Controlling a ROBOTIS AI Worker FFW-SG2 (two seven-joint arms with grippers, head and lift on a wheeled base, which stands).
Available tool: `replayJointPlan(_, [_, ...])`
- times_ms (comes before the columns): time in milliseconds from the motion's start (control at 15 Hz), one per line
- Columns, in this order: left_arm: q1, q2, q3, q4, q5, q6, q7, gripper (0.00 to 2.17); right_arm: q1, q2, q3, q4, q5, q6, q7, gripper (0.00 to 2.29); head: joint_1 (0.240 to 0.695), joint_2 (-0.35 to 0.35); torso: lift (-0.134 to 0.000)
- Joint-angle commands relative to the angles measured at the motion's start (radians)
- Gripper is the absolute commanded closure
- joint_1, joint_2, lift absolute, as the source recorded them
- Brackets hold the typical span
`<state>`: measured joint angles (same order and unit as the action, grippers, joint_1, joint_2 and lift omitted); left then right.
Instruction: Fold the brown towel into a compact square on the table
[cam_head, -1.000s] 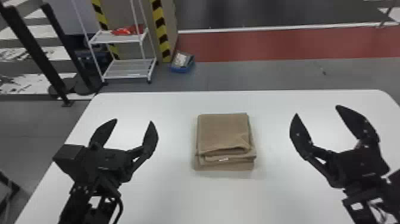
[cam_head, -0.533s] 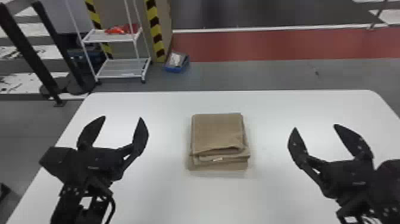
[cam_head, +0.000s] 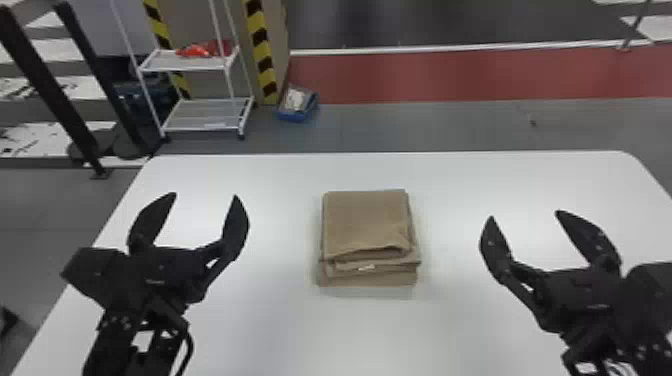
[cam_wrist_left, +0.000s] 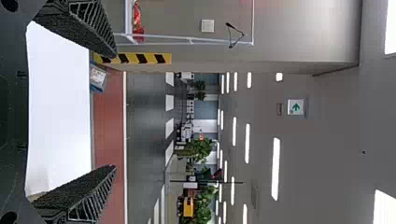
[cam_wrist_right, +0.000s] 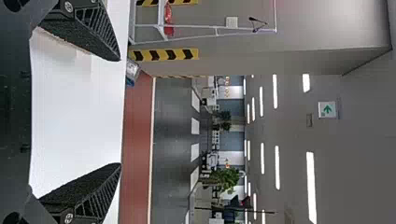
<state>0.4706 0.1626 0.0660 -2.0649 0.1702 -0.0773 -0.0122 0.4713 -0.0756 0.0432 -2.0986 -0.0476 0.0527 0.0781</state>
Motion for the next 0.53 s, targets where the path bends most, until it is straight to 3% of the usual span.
replayJointPlan(0, [0.000, -0.001, -0.002, -0.001, 0.000, 0.000, 0.000, 0.04, 0.000, -0.003, 0.001, 0.000, 0.000, -0.001, 0.000, 0.08, 0.695, 0.098, -0.123])
replayJointPlan(467, [0.003, 0.002, 0.002, -0.009, 0.003, 0.003, 0.000, 0.04, 0.001, -0.007, 0.010, -0.004, 0.000, -0.004, -0.012, 0.08, 0.695, 0.102, -0.123])
